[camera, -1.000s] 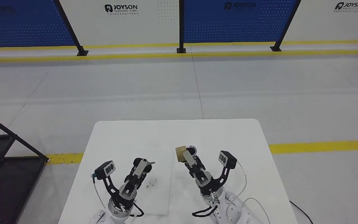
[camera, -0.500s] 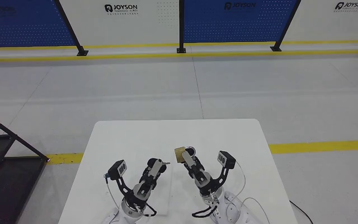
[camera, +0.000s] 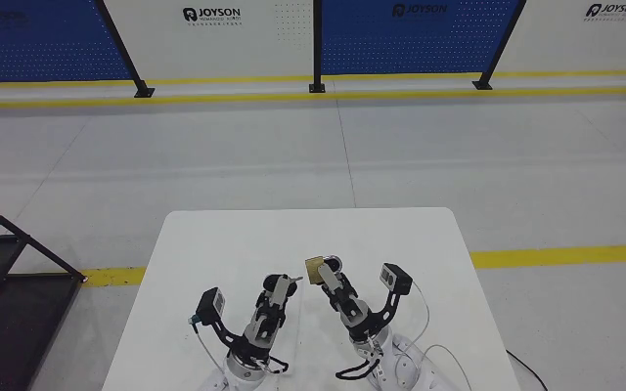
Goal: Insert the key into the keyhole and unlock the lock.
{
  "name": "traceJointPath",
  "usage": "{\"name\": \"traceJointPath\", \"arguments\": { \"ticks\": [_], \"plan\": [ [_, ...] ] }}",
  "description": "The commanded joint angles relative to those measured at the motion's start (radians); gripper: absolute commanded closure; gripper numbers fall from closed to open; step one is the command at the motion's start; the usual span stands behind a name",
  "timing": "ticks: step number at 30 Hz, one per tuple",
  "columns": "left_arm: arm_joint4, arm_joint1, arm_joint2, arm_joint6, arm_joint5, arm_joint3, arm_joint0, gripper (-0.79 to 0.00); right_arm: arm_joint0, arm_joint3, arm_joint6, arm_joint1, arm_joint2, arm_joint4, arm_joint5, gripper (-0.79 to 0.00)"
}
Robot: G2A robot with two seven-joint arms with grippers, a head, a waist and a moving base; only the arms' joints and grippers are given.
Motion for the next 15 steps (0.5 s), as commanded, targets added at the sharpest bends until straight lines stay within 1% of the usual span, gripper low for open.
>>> {"name": "traceJointPath", "arguments": {
  "ticks": [1,8,15],
  "plan": [
    [0.016,-0.004,0.008,0.018,0.015,0.003,-0.005,0.000,0.000,0.000,0.000,0.000,0.000,0.000,0.000,0.000],
    [0.065,-0.013,0.033,0.067,0.032,0.012,-0.017,0.000,0.000,0.000,0.000,0.000,0.000,0.000,0.000,0.000],
    [0.080,-0.019,0.043,0.091,0.047,0.024,-0.023,0.000,0.000,0.000,0.000,0.000,0.000,0.000,0.000,0.000]
  ]
}}
